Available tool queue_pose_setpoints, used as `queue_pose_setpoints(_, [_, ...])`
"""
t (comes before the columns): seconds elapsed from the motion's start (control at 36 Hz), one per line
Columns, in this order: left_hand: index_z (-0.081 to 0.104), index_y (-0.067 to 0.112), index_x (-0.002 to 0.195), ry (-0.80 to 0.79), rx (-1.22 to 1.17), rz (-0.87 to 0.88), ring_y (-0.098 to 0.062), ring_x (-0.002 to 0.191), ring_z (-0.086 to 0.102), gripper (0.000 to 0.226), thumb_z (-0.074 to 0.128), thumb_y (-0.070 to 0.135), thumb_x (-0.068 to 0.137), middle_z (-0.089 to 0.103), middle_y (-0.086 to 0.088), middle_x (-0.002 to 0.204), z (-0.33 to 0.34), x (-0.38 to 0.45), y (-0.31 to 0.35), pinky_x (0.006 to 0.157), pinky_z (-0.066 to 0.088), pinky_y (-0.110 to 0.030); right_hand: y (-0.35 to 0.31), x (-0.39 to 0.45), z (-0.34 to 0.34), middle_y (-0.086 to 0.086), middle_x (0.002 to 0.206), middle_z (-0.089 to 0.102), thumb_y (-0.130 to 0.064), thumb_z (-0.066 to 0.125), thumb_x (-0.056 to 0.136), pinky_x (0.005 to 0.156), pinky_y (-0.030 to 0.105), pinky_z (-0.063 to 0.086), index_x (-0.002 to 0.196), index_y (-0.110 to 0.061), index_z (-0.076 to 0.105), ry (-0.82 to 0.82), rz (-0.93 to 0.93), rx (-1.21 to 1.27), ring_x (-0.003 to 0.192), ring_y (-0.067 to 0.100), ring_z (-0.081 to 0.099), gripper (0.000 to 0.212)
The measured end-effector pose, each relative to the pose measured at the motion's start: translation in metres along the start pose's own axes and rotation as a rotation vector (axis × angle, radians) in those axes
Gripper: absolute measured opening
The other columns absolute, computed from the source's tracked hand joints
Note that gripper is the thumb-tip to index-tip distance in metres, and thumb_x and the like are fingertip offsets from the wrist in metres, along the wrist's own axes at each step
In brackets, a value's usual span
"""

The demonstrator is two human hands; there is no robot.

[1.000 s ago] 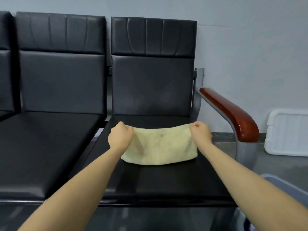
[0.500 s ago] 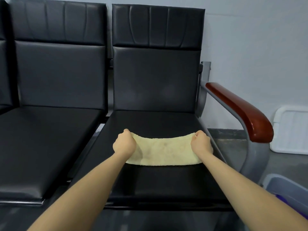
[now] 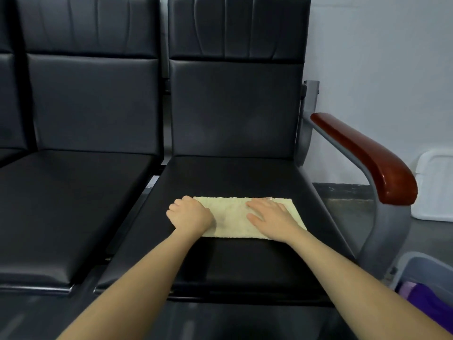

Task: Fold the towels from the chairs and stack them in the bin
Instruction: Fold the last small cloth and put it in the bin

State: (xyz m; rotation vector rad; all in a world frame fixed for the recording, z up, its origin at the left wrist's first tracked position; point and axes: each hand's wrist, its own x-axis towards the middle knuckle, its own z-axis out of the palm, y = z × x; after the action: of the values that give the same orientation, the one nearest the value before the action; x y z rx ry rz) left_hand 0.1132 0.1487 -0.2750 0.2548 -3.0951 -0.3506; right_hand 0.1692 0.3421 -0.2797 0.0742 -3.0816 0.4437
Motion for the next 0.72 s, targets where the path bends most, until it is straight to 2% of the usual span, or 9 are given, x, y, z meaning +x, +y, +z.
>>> queue_pose_setpoints(0.14, [0.042,0.005,0.126,-0.033,0.024,0.082,-0.029,0.12,0.044,0.04,0.046,0.024,0.092,0.046,-0.013,0.13,0.0,-0.008,-0.002,0.1,0.033,-0.032,-0.002,-0.003,0.0,-0.01,0.161,0.003,-0.056,0.024,0.099,0.119,0.033,0.0,0.151,-0.038,0.013,-0.15,0.016,-0.082,0.148,0.012,-0.002,0.057])
queue_pose_setpoints(0.22, [0.042,0.006,0.116,0.044,0.006,0.156,-0.026,0.108,0.054,0.027,0.046,0.017,0.092,0.055,-0.01,0.118,-0.006,-0.008,-0.004,0.083,0.039,-0.03,-0.008,-0.003,0.003,-0.01,0.16,-0.002,-0.058,0.02,0.098,0.119,0.034,-0.003,0.152,-0.038,0.007,-0.184,0.025,-0.101,0.147,0.011,-0.006,0.059])
queue_pose_setpoints(0.31, [0.04,0.007,0.11,0.112,-0.05,0.229,-0.025,0.088,0.06,0.015,0.043,0.013,0.096,0.061,-0.007,0.102,-0.019,-0.005,-0.003,0.065,0.036,-0.03,-0.02,0.0,0.009,-0.01,0.16,-0.004,-0.059,0.019,0.098,0.119,0.035,-0.004,0.152,-0.037,0.006,-0.189,0.044,-0.099,0.147,0.011,-0.007,0.06])
queue_pose_setpoints(0.39, [0.041,0.008,0.108,0.169,-0.107,0.301,-0.024,0.074,0.052,0.012,0.038,0.016,0.1,0.058,-0.007,0.093,-0.035,-0.006,-0.001,0.06,0.034,-0.032,-0.04,0.006,0.016,-0.007,0.161,-0.006,-0.058,0.019,0.098,0.118,0.036,-0.005,0.153,-0.035,0.005,-0.199,0.061,-0.081,0.147,0.013,-0.008,0.061])
queue_pose_setpoints(0.44, [0.042,0.008,0.104,0.185,-0.146,0.33,-0.023,0.073,0.049,0.01,0.037,0.016,0.099,0.059,-0.007,0.096,-0.043,-0.009,0.003,0.061,0.034,-0.032,-0.052,0.01,0.018,-0.005,0.161,-0.006,-0.057,0.02,0.098,0.118,0.037,-0.005,0.153,-0.033,0.006,-0.226,0.069,-0.049,0.148,0.015,-0.008,0.062])
queue_pose_setpoints(0.53, [0.044,0.007,0.1,0.167,-0.212,0.349,-0.027,0.081,0.055,0.012,0.038,0.017,0.099,0.06,-0.01,0.1,-0.05,-0.016,0.011,0.063,0.036,-0.033,-0.059,0.013,0.015,-0.003,0.161,-0.002,-0.051,0.03,0.099,0.118,0.038,0.001,0.152,-0.029,0.015,-0.219,0.064,0.02,0.148,0.02,-0.002,0.06])
queue_pose_setpoints(0.58, [0.045,0.006,0.101,0.129,-0.27,0.351,-0.027,0.081,0.056,0.016,0.038,0.02,0.1,0.059,-0.01,0.097,-0.052,-0.023,0.018,0.063,0.037,-0.034,-0.056,0.01,0.009,0.0,0.16,0.01,-0.04,0.037,0.1,0.117,0.036,0.01,0.15,-0.026,0.026,-0.118,0.081,0.096,0.147,0.023,0.01,0.053])
queue_pose_setpoints(0.64, [0.045,0.007,0.099,0.082,-0.355,0.347,-0.024,0.075,0.052,0.017,0.039,0.023,0.099,0.055,-0.007,0.09,-0.052,-0.028,0.026,0.06,0.037,-0.032,-0.05,0.003,0.001,0.0,0.152,0.028,-0.033,0.039,0.1,0.11,0.035,0.02,0.143,-0.024,0.038,0.017,0.146,0.145,0.138,0.025,0.026,0.044])
queue_pose_setpoints(0.72, [0.049,0.006,0.099,-0.007,-0.545,0.349,-0.02,0.07,0.052,0.021,0.042,0.026,0.098,0.055,-0.005,0.086,-0.048,-0.033,0.042,0.054,0.037,-0.029,-0.033,-0.01,-0.01,0.001,0.135,0.041,-0.032,0.04,0.099,0.102,0.036,0.024,0.128,-0.026,0.051,0.117,0.278,0.144,0.125,0.024,0.035,0.032])
